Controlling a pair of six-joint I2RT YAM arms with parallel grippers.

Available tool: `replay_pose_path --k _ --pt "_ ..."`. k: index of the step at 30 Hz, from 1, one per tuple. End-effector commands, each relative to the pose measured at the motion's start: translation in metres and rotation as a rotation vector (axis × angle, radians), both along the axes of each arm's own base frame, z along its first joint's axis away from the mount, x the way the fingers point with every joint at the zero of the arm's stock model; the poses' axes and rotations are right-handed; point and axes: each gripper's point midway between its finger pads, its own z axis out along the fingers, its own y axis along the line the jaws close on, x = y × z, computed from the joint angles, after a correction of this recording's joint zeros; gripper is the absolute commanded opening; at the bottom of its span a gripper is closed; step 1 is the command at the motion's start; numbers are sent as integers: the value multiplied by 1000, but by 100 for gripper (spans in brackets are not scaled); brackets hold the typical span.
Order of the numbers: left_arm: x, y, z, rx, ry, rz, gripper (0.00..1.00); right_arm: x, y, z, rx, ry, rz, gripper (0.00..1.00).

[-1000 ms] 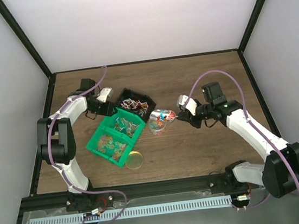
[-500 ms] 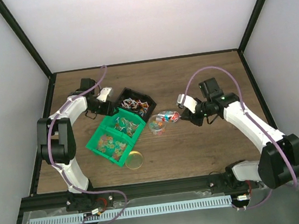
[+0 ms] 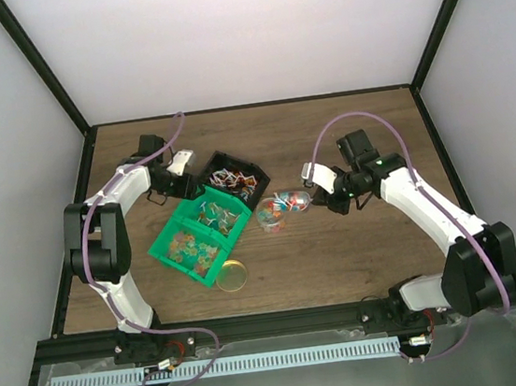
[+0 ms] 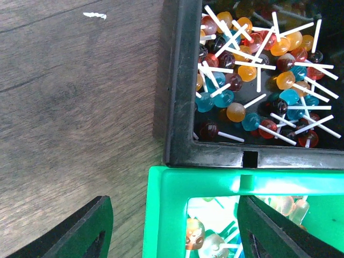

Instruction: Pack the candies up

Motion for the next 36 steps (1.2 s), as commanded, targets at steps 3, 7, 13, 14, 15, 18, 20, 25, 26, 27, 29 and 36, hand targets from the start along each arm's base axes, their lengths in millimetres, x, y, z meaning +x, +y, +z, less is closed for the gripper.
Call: replay_pose_path --k 3,7,13,14,15,18,20,25,26,27,29,36 --pt "11 -2 10 -21 -65 -7 66 4 7 13 -20 -29 38 1" --pt "10 -1 8 -22 -64 -4 66 4 6 10 -39 -23 45 1" --pt "10 -1 7 -27 -61 -1 66 3 11 14 -48 -23 62 1" --pt "10 -1 7 -26 -62 -1 66 2 12 14 -50 -24 64 1" --pt "10 -1 6 -27 -61 0 66 2 13 15 -52 -25 68 1" --pt "10 0 7 -31 -62 5 66 1 15 15 -57 -23 74 1" --pt "10 0 6 -32 -59 8 66 0 16 15 -63 -20 79 1" --pt "9 1 5 -31 -58 9 66 -2 15 12 -86 -16 81 1" --pt "9 1 5 -31 -58 9 66 -3 15 12 -89 -15 81 1" --pt "9 1 5 -32 -58 9 66 -3 15 13 -89 -17 82 1" --pt "9 2 5 -33 -58 12 66 -3 16 17 -86 -25 84 1" --pt "9 2 6 -34 -59 11 66 20 31 50 -4 -35 21 1"
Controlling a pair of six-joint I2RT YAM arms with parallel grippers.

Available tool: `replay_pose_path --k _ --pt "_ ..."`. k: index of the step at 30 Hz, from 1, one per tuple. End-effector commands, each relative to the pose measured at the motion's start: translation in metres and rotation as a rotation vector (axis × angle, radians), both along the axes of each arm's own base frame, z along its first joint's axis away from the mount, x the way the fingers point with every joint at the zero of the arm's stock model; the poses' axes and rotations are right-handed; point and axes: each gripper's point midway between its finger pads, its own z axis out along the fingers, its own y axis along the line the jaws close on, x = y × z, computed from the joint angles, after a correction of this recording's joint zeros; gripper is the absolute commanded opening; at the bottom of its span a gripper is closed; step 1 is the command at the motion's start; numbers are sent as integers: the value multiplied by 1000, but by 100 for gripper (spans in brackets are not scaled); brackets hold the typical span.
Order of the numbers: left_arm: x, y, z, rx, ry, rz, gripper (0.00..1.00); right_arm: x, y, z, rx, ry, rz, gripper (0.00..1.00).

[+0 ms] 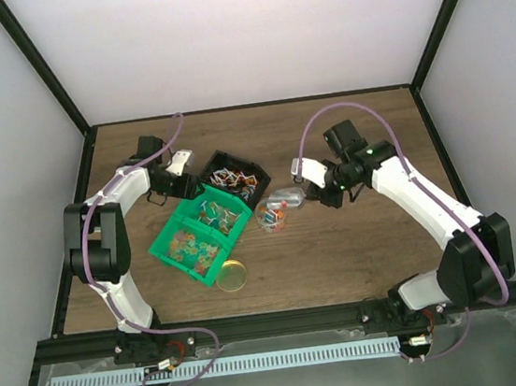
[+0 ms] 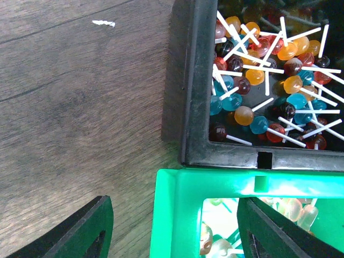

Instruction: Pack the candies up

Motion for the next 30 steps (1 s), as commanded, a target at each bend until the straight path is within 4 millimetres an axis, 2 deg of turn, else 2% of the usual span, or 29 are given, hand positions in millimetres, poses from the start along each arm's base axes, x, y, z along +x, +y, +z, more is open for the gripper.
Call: replay_pose_path --k 1,3,5,13,19,24,30 --pt "4 -1 8 -26 -33 -2 65 27 21 42 92 -36 -51 1" --pt "3 -1 8 -26 -30 -1 65 37 28 50 114 -27 -60 1" --pt "4 -1 9 -25 -33 1 65 37 32 58 134 -37 -39 1" --pt "4 -1 9 -22 -36 2 65 14 32 65 233 -124 -1 1" --pt "3 -1 8 -22 -28 2 65 15 35 74 368 -123 -88 1" --pt "4 0 11 -14 -35 -2 65 4 28 65 375 -107 -93 1" --pt "3 0 12 -18 -35 -4 65 5 14 32 228 -35 -122 1"
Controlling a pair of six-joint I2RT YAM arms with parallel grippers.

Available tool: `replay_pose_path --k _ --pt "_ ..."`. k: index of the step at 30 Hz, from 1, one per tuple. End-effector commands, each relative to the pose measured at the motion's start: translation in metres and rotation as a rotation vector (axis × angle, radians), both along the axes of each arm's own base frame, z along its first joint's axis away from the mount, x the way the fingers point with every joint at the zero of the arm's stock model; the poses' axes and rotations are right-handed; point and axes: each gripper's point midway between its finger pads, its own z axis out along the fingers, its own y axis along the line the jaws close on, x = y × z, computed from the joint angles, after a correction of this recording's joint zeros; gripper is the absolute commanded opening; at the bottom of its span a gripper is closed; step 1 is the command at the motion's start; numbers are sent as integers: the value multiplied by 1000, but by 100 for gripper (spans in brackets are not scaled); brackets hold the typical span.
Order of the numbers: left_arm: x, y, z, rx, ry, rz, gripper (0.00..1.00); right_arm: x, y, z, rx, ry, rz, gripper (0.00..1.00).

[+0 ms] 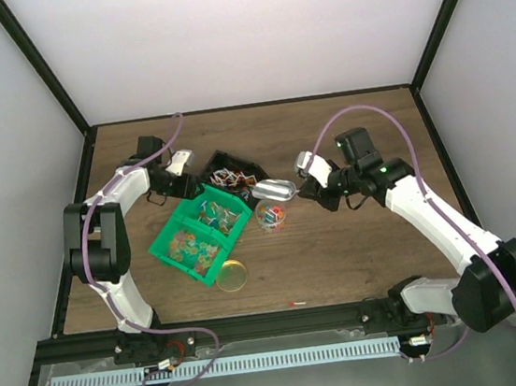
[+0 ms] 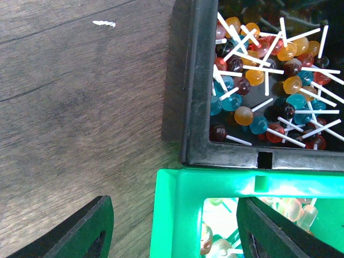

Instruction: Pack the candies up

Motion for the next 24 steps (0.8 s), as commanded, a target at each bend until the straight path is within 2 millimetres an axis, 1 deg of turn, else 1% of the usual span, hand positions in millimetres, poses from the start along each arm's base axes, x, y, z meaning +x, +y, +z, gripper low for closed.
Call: replay_pose_path --k 1,2,4,6,7,8,9,13,14,17,24 --pt "3 -1 12 -16 -37 -6 65 9 -10 -13 -97 50 -31 1" --pt "3 -1 12 -15 -38 -8 65 14 -12 -15 -121 67 -46 1" --pt "3 -2 12 -18 -38 -9 65 26 -12 -12 -145 89 -72 1" --pt "2 -2 11 -19 -34 -10 65 40 -7 -3 -154 82 -88 1" --pt "2 -2 10 -18 -33 -11 65 45 -4 -3 -173 92 -95 1" --pt "2 -2 9 -18 -32 -11 65 52 1 3 -181 85 -94 1" --pt "2 -2 8 -18 -33 -10 65 56 5 2 -196 94 -91 1" --pt "2 -2 6 -16 -34 -3 65 67 21 -3 -254 101 -63 1" --pt "1 -2 6 -17 -35 -3 65 70 26 -9 -274 109 -54 1" --pt "3 -2 6 -22 -35 5 65 79 36 -17 -327 117 -44 1" --pt "3 -2 3 -24 -31 8 65 114 51 -29 -408 148 -74 1"
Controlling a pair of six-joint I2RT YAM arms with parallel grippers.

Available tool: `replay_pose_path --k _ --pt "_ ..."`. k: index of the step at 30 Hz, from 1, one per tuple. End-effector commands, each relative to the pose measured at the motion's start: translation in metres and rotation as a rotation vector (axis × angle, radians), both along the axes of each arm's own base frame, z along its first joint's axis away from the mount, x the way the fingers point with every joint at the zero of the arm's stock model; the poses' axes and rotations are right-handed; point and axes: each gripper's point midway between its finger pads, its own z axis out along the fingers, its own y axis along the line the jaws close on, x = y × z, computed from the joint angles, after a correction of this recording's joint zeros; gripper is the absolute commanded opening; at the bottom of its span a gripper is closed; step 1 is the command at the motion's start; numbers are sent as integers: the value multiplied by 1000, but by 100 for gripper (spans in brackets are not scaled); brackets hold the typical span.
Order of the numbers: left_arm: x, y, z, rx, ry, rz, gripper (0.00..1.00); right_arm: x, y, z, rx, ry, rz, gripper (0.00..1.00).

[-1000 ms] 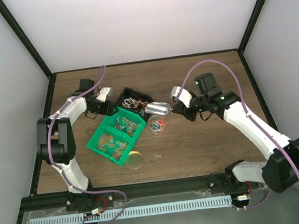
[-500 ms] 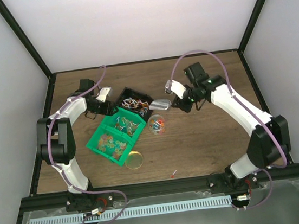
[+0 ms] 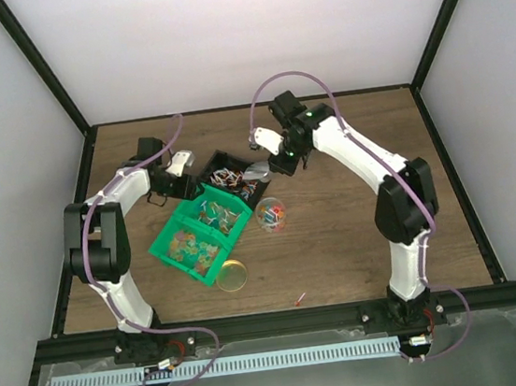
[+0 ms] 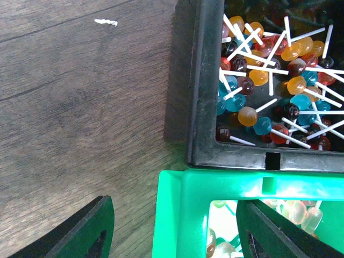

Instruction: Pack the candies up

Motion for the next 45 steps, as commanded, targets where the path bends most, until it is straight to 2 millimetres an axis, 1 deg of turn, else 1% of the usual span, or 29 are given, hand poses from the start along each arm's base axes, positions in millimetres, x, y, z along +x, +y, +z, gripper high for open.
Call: replay_pose_path --k 1,4,8,11,15,17,18,20,24,31,35,39,41,43,45 --pt "2 -2 6 -21 -24 3 65 17 2 3 -68 4 -28 1" --pt "2 -2 5 -20 -18 2 65 18 10 -8 -97 28 -12 1" --pt "3 -1 6 -14 -25 1 64 7 22 -24 -139 53 39 1" --pt "3 -2 6 -17 -26 1 64 2 24 -34 -183 70 53 1" --pt "3 -3 5 -22 -25 1 64 6 23 -48 -228 103 23 1" --pt "4 -4 4 -23 -25 -1 64 10 26 -55 -231 120 10 1" --pt "4 -5 3 -24 -24 -2 64 12 29 -56 -225 127 2 1" --pt "5 -5 3 -25 -24 -3 64 14 34 -65 -215 154 -6 1" --pt "7 -6 2 -25 -27 -10 64 14 42 -78 -189 192 -6 1" --pt "8 -10 1 -30 -29 -25 63 11 63 -93 -116 205 17 1" --pt "9 -12 0 -30 -31 -35 63 8 78 -98 -70 208 14 1" --pt "9 -15 -2 -35 -29 -43 63 10 87 -104 -14 202 -6 1" --pt "9 -16 -4 -37 -23 -44 62 9 91 -111 25 198 -17 1" --pt "10 -17 -4 -37 -23 -47 62 8 95 -113 74 183 -20 1" --pt "11 -16 -4 -33 -23 -46 62 7 100 -111 129 169 -21 1"
